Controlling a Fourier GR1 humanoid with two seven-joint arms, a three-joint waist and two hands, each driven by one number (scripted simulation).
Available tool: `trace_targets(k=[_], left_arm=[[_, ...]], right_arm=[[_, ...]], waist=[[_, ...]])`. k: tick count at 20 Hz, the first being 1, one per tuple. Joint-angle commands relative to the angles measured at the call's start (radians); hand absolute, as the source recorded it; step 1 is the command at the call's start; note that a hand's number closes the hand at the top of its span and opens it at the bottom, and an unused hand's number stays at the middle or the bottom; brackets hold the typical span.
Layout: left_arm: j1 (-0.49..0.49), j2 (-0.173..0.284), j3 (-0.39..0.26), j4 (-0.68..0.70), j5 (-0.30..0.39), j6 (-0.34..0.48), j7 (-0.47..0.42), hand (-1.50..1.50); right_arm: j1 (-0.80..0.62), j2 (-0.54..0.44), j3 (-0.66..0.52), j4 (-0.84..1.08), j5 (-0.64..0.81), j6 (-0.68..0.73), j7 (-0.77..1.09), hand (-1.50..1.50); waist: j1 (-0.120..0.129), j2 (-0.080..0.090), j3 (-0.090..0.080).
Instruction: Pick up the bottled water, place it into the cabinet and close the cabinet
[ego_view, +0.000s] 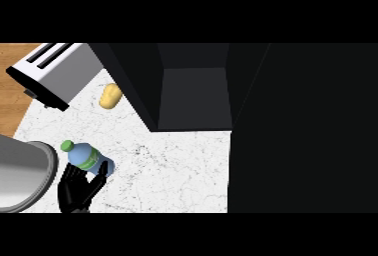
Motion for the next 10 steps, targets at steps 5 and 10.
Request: trace_targets(k=[5,10], left_arm=[[-0.083,0.003,0.006,0.086,0.018,-0.049,-0.034,1.5],[-0.087,0.017,-0.061,0.077,-0.029,-0.132,-0.021,1.5]], right_arm=[[-0.026,0.001,-0.023,-0.057,-0.062,-0.012,0.046,-1.5],[-0.005,0.004,-0.016,-0.042,-0.043,-0.004,0.021,-1.5]], waist=[[0.0,0.009,-0.018],[-0.001,0.007,-0.018]])
